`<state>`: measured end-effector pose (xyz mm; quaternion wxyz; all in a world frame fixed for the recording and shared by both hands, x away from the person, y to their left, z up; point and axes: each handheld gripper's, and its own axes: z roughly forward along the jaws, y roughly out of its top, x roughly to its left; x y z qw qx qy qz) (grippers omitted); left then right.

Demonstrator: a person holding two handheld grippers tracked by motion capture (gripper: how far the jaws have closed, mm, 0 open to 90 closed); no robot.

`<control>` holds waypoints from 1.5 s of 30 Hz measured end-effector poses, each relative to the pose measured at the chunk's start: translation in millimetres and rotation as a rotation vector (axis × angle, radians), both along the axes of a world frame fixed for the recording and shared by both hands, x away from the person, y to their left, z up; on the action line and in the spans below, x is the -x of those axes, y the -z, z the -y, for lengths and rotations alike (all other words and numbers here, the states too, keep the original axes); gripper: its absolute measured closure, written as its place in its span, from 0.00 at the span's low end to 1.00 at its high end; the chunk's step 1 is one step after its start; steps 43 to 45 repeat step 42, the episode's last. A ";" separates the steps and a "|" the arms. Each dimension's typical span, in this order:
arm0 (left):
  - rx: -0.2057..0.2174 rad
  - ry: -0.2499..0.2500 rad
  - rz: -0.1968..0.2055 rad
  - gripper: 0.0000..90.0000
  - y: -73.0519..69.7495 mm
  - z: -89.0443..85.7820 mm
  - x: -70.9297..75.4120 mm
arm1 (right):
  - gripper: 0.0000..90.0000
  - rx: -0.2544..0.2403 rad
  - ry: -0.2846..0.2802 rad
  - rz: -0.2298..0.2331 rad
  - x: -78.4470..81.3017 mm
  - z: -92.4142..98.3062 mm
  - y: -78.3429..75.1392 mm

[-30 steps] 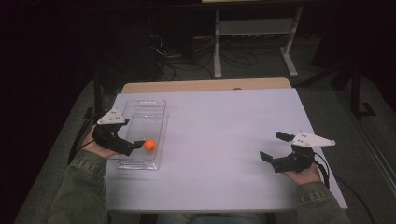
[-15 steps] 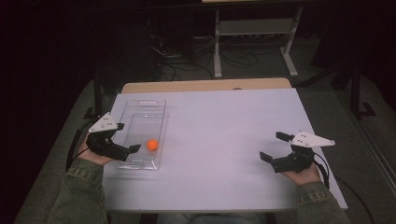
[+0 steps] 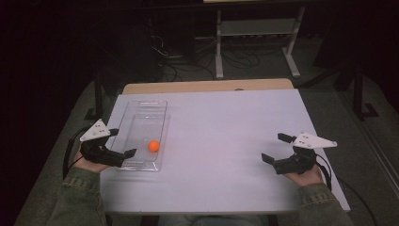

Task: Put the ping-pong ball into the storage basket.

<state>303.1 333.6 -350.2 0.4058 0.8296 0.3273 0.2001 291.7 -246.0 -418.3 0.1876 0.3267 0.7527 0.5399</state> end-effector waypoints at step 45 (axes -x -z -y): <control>0.211 -0.135 0.105 0.00 31.7 -37.3 24.7 | 0.00 0.004 -0.011 -0.003 -0.2 -1.5 1.2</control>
